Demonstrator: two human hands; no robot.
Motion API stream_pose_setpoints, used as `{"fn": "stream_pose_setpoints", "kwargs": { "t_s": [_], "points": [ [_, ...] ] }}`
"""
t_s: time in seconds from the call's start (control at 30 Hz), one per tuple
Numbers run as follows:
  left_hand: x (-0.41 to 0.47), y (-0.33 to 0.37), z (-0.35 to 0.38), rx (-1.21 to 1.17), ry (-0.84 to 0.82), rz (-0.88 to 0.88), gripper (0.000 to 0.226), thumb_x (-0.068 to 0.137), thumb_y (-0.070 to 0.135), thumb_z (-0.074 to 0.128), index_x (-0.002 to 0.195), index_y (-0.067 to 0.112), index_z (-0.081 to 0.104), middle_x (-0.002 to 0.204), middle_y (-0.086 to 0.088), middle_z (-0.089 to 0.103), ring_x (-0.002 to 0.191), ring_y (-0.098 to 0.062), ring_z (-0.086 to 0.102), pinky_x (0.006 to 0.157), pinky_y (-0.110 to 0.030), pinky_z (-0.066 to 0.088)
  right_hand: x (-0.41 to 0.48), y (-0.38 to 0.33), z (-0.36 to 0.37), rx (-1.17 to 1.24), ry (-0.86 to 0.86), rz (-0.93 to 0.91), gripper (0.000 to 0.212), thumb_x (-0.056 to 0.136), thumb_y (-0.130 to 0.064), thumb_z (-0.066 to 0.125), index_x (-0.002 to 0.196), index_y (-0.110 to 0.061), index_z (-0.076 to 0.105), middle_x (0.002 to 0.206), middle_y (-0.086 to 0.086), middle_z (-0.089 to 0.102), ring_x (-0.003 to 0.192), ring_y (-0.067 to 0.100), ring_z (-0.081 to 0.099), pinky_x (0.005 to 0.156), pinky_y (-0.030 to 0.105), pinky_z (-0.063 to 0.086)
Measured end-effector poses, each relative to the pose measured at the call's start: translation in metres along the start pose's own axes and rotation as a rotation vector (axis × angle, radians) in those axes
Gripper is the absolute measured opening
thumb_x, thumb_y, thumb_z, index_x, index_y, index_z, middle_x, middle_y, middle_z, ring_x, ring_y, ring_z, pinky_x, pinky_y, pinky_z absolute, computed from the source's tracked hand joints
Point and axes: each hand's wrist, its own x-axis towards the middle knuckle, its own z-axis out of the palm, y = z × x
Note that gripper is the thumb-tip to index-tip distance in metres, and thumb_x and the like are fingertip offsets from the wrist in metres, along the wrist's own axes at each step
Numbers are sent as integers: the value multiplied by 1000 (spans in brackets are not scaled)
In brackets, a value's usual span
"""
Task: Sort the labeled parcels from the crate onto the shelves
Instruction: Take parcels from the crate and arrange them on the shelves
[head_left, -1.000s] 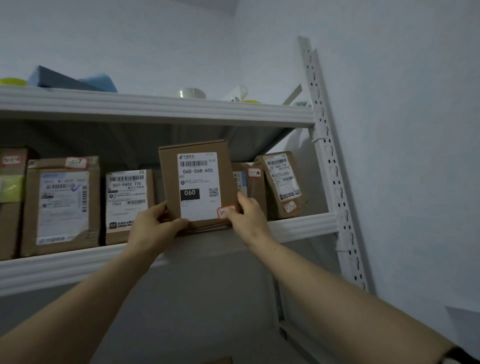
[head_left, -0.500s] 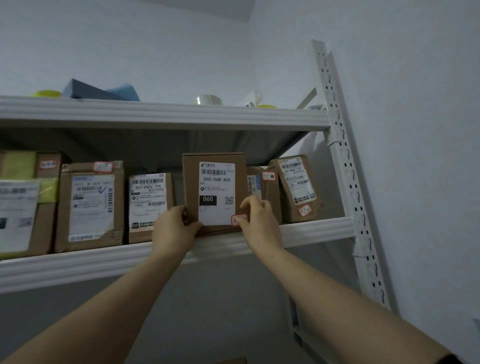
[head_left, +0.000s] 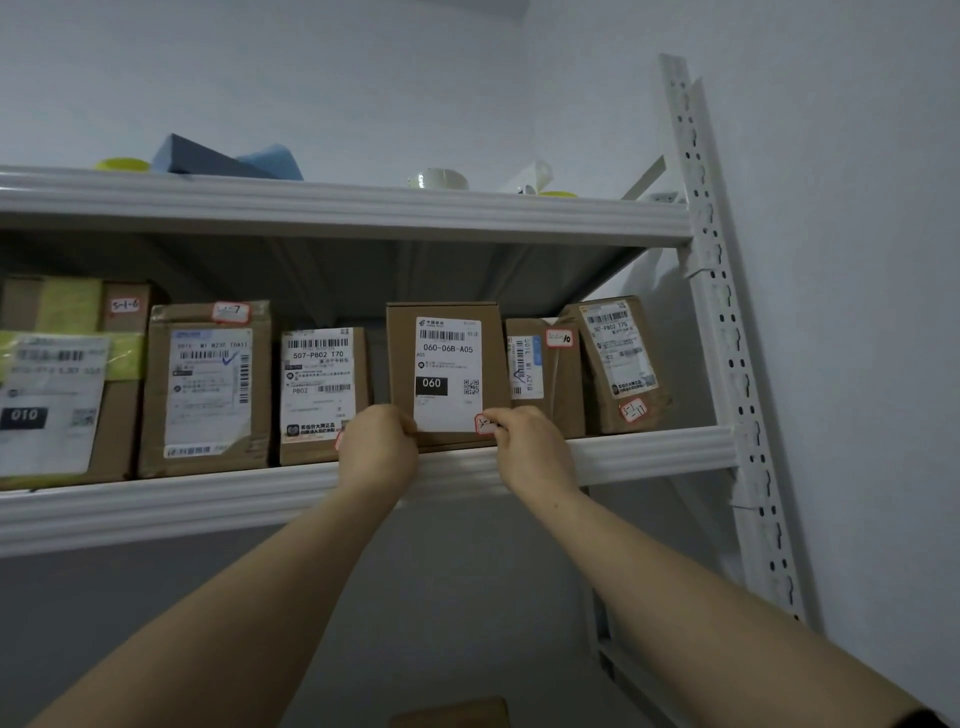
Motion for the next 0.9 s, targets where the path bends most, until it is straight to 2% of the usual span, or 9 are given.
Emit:
{"fn": "stream_pose_setpoints", "kwargs": {
  "t_s": [0.17, 0.27, 0.3, 0.43, 0.5, 0.6, 0.67, 0.73, 0.9],
  "points": [
    [1, -1, 1, 36, -52, -27, 24, 82, -4, 47, 88, -1, 69, 84, -13, 59, 92, -34, 57, 67, -29, 37, 2, 1, 3, 13, -24, 2, 40, 98, -10, 42, 136, -19, 51, 119, 4, 43, 105, 22, 50, 91, 33, 45],
    [-2, 1, 0, 40, -66, -44, 20, 82, -2, 48, 89, -2, 67, 81, -12, 54, 91, -35, 56, 66, -29, 36, 7, 6, 10, 53, -13, 29, 33, 96, -15, 41, 126, -14, 57, 98, -10, 49, 85, 11, 50, 74, 28, 42],
    [-3, 1, 0, 38, -70, -44, 21, 82, -3, 48, 89, -3, 67, 82, -14, 55, 92, -36, 56, 66, -29, 36, 7, 7, 12, 49, -10, 44, 32, 96, -16, 41, 123, -13, 58, 93, -13, 48, 83, 10, 49, 73, 28, 41],
    [-8, -1, 0, 19, -74, -28, 27, 80, -4, 47, 96, -2, 68, 98, -18, 65, 96, -35, 58, 72, -31, 43, -3, 8, 13, 6, -26, -17, 37, 94, -6, 43, 126, -15, 57, 117, 1, 46, 117, 22, 43, 89, 27, 37],
    [-12, -2, -1, 13, -58, -5, 28, 79, -4, 47, 98, -2, 68, 104, -18, 66, 101, -34, 57, 80, -34, 47, -12, 9, 14, -63, -4, -54, 43, 93, -1, 44, 133, -17, 53, 127, 3, 46, 122, 22, 39, 98, 29, 36],
    [-31, -4, -3, -1, -30, 8, 25, 81, -4, 44, 100, -2, 61, 117, -20, 56, 112, -36, 49, 88, -36, 41, -35, 13, 18, -76, 90, -157, 47, 90, 1, 46, 133, -16, 54, 133, 5, 48, 124, 24, 40, 107, 31, 29],
    [-50, -8, -2, -22, -20, 19, 38, 85, -2, 43, 121, -1, 55, 133, -18, 43, 122, -34, 43, 97, -34, 36, -54, 20, 25, -20, 219, -230, 45, 82, 6, 46, 120, -9, 63, 124, 11, 56, 117, 31, 49, 102, 38, 35],
    [-71, -15, 2, -34, 13, 69, 48, 87, -1, 44, 135, 1, 45, 142, -14, 33, 127, -30, 39, 102, -30, 32, -78, 29, 33, -5, 284, -290, 44, 70, 4, 45, 106, -7, 67, 110, 13, 62, 103, 35, 57, 91, 42, 44],
    [-129, -51, 24, 49, -79, 40, 50, 90, 2, 45, 140, 8, 41, 143, -8, 31, 130, -27, 37, 97, -33, 39, -136, 54, 51, -92, 99, -291, 38, 62, -1, 47, 90, -14, 70, 92, 7, 66, 88, 32, 62, 77, 30, 27]
  ]
}}
